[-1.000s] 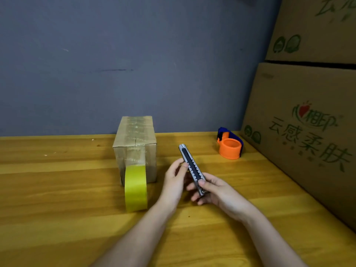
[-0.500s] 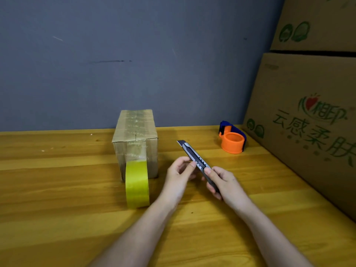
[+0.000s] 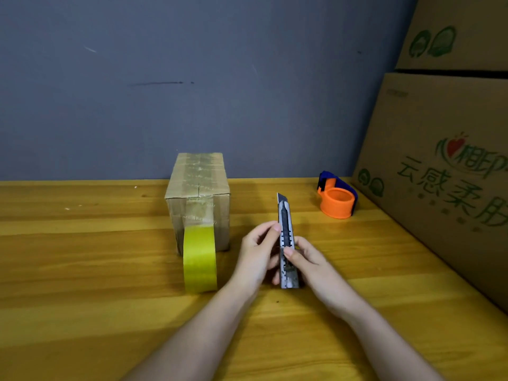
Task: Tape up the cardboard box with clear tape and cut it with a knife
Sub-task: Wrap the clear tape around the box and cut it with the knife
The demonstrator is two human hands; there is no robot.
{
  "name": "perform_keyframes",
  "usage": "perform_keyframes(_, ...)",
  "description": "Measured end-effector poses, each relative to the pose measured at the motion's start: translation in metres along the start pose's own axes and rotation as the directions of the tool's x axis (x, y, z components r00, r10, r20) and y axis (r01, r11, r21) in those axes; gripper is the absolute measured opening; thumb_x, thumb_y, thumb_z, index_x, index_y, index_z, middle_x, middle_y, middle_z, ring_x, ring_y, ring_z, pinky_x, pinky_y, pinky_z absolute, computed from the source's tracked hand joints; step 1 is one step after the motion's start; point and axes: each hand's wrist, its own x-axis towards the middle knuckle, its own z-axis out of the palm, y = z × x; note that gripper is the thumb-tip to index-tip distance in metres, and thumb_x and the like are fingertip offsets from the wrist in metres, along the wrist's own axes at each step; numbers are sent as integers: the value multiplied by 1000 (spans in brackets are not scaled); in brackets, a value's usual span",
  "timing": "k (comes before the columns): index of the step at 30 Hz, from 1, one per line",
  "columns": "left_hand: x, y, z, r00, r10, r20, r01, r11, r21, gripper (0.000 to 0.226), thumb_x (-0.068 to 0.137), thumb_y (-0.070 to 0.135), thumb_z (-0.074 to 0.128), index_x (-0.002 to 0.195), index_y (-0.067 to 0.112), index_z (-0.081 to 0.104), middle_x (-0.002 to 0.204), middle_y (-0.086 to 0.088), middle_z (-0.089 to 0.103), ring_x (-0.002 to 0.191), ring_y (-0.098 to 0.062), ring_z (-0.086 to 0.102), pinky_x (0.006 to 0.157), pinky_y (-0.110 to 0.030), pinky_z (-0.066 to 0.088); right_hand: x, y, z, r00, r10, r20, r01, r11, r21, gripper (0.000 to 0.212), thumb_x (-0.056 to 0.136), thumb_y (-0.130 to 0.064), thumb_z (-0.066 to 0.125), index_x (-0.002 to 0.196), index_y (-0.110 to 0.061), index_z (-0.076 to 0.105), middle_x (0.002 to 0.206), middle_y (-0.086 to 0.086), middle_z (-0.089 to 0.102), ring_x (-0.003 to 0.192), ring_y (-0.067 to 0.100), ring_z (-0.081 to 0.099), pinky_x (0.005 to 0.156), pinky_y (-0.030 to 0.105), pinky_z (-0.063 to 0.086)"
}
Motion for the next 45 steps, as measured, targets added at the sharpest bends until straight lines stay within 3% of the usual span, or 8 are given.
perform_keyframes(6, 2, -2, 0, 998, 60, 8, -60, 998, 24, 15, 90, 7, 57, 100, 8, 68, 94, -10, 70, 81, -15, 62, 77, -26, 54, 3, 1, -8, 979, -49, -196, 10, 980, -197, 25, 100, -21, 38, 82, -9, 49, 45, -2, 46, 38, 16, 45, 44, 26, 38)
perform_keyframes(12, 0, -1, 1, 994, 97, 59, -104, 986, 127, 14, 90, 8, 57, 94, 16, 68, 90, 3, 71, 77, 3, 64, 69, -13, 51, 3, 0, -7, 952, -86, -295, 14, 971, -239, 33, 98, -28, 43, 75, -6, 51, 38, -4, 42, 31, 11, 37, 35, 22, 34)
perform_keyframes(21, -11, 9, 12, 991, 123, 56, -134, 943, 305, 27, 97, 6, 41, 109, 17, 62, 97, 2, 66, 87, -9, 59, 84, -22, 48, 5, -1, -4, 953, -48, -298, 25, 996, -80, 35, 100, -33, 33, 80, -15, 56, 43, 2, 49, 35, 16, 43, 39, 24, 34)
perform_keyframes(28, -39, 54, 12, 969, 145, 198, -242, 700, 672, 42, 91, 11, 46, 130, 23, 48, 106, 13, 59, 100, -9, 64, 97, -34, 47, 1, -15, 1, 939, -119, -322, 119, 993, -18, 33, 99, -32, 39, 82, -12, 59, 43, 2, 45, 37, 17, 40, 38, 25, 34)
perform_keyframes(32, -62, 92, -12, 945, 220, 243, -328, 641, 694, 25, 91, 20, 53, 112, 28, 61, 109, 10, 66, 98, -4, 64, 94, -28, 49, 1, -30, 19, 939, -153, -307, 145, 988, -47, 34, 100, -25, 35, 77, -7, 54, 45, 7, 43, 36, 15, 40, 36, 21, 35)
perform_keyframes(36, -73, 116, -59, 940, 320, 121, -322, 712, 623, 19, 87, 22, 56, 92, 41, 61, 93, 5, 70, 89, -14, 67, 87, -36, 54, 4, -42, 38, 958, -144, -247, 119, 986, -113, 35, 99, -29, 37, 77, -7, 54, 46, 6, 45, 37, 14, 43, 39, 21, 35)
perform_keyframes(40, -77, 120, -102, 950, 303, -71, -216, 808, 547, 28, 89, 7, 56, 96, 34, 55, 85, -4, 66, 82, -24, 66, 81, -36, 52, 6, -49, 54, 969, -143, -204, 117, 984, -131, 36, 99, -30, 37, 79, -7, 55, 49, 6, 47, 41, 16, 45, 41, 21, 39)
perform_keyframes(45, -76, 107, -134, 963, 246, -109, -100, 701, 706, 31, 89, 27, 57, 118, 34, 48, 85, 0, 70, 75, -15, 69, 86, -47, 52, 8, -51, 65, 975, -117, -191, 80, 979, -187, 36, 99, -33, 37, 80, -9, 56, 52, 6, 50, 44, 19, 47, 46, 28, 39)
